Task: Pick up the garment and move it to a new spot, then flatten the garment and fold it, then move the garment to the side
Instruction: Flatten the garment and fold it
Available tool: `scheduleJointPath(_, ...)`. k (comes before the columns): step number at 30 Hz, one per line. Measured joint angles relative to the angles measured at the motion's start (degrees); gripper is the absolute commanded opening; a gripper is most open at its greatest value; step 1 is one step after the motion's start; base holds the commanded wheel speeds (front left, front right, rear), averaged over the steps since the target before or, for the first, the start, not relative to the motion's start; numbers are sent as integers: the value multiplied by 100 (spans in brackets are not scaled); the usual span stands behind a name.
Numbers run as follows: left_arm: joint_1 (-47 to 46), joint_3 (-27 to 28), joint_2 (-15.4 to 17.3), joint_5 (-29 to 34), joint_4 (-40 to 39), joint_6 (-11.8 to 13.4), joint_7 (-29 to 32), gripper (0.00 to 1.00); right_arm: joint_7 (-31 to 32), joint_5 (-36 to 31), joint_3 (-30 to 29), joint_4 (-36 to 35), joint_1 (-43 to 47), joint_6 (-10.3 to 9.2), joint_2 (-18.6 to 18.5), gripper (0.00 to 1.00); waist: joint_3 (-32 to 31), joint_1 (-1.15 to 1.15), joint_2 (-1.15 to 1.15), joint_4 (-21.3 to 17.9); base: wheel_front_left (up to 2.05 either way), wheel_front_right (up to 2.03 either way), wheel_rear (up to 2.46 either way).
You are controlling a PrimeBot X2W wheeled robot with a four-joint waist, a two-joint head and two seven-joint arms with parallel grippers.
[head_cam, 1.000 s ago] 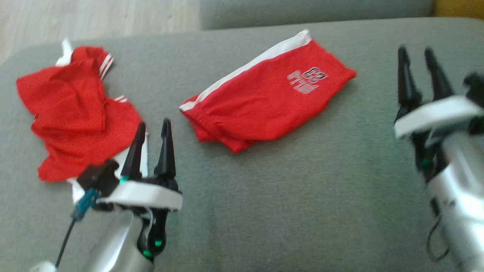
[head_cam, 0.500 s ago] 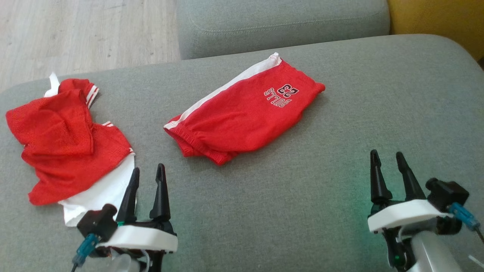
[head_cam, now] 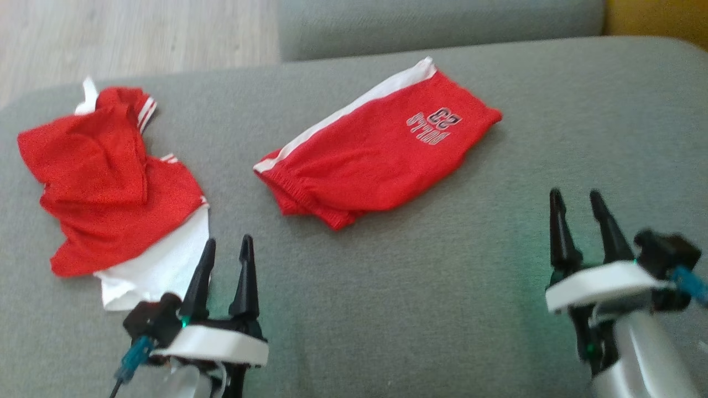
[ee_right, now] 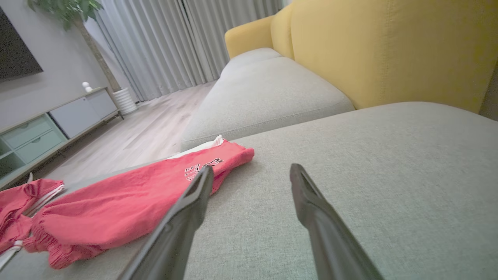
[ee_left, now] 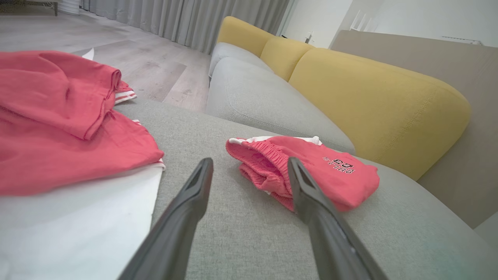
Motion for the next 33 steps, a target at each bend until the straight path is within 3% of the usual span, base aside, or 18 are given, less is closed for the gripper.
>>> scheduleJointPath(7, -557, -208, -21, 51, -38, -13, 0, 100, 688, 29, -372, 392, -1141, 0, -4, 100, 495, 1, 0, 334, 0, 0, 0)
scheduleJointPath(23, -1222, -923, -59, -287, -87, -15, 0, 100, 1444, -93, -1903, 3131, -3405, 0, -290, 100, 1347, 1, 0, 1380, 0, 0, 0)
scheduleJointPath(31, -1260, -1128, -68, -468, -132, 102, 0, 100, 1612, -463, -1993, 3944, -4151, 0, -653, 100, 1627, 0, 0, 1719, 0, 0, 0)
scheduleJointPath(32, -1273, -1138, -68, -481, -136, 105, 0, 100, 1626, -501, -1978, 4009, -4216, 0, -683, 69, 1650, 0, 0, 1742, 0, 0, 0)
scheduleJointPath(33, -1288, -1150, -68, -481, -140, 112, 0, 100, 1649, -516, -1950, 4061, -4279, 0, -712, 0, 1668, 0, 0, 1761, 0, 0, 0)
